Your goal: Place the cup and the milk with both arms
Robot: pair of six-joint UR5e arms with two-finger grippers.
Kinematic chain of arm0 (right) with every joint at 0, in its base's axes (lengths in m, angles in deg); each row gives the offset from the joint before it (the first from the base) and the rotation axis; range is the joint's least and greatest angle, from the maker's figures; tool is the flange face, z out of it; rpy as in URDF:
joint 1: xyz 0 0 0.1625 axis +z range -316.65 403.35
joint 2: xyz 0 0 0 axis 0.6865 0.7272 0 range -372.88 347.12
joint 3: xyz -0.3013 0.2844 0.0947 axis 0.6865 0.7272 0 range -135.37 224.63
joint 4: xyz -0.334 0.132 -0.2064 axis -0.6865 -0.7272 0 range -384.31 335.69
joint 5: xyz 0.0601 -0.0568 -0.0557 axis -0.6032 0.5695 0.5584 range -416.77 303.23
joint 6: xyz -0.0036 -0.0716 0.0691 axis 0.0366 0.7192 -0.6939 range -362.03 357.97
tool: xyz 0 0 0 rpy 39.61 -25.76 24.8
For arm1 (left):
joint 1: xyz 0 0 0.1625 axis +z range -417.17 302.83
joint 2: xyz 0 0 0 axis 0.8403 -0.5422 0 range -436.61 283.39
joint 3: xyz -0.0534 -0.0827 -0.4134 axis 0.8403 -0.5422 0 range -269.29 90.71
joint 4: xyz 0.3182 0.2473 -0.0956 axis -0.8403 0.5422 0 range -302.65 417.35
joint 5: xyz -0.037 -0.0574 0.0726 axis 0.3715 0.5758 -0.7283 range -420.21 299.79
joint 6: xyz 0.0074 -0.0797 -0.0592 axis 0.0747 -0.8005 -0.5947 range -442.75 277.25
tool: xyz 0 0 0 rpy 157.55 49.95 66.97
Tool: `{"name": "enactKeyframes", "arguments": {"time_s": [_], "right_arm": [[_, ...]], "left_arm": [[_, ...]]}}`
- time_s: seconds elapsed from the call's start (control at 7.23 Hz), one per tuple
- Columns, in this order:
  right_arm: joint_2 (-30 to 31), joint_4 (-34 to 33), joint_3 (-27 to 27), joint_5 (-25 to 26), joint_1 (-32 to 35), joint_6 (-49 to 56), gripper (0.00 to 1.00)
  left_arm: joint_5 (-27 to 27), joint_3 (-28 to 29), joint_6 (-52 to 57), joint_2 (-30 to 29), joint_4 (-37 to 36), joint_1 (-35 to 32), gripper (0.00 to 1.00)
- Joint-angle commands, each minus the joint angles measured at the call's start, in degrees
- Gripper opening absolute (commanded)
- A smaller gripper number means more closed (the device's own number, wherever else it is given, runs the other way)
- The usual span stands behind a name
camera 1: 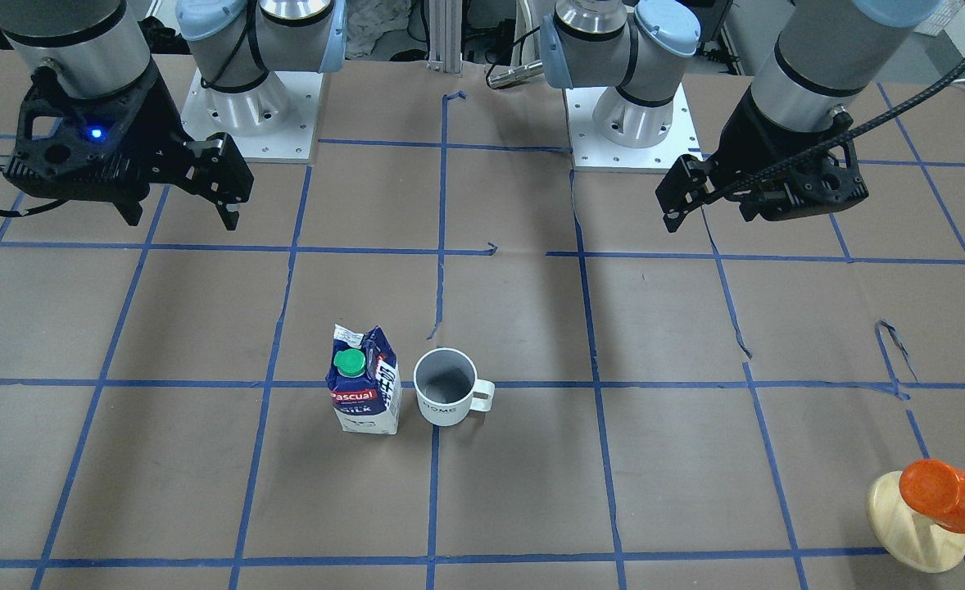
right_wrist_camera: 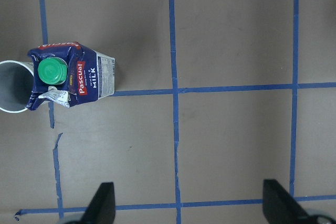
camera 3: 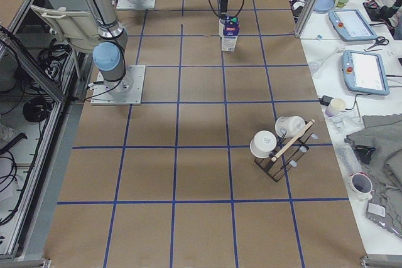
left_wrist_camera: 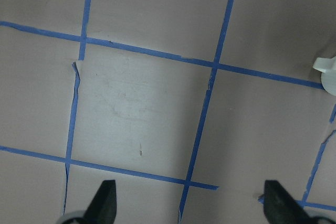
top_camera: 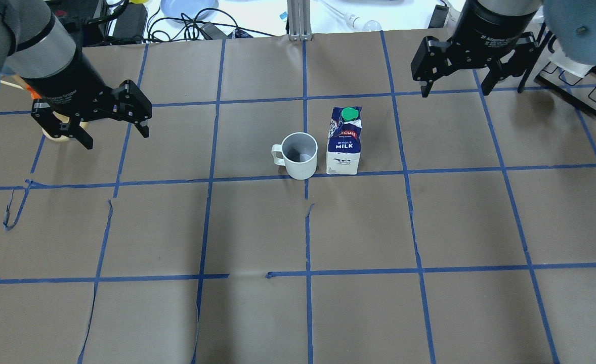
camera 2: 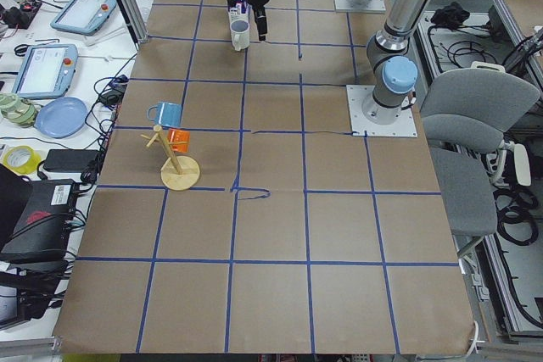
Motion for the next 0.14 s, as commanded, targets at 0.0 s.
{"name": "enactKeyframes", "arguments": {"time_s": [0.0], "right_arm": [[-0.1, -0.1, 0.3, 0.2, 0.0, -0.3, 1.0]], "left_arm": [[0.3, -0.1, -0.4, -0.1, 0.5, -0.1, 1.0]]}}
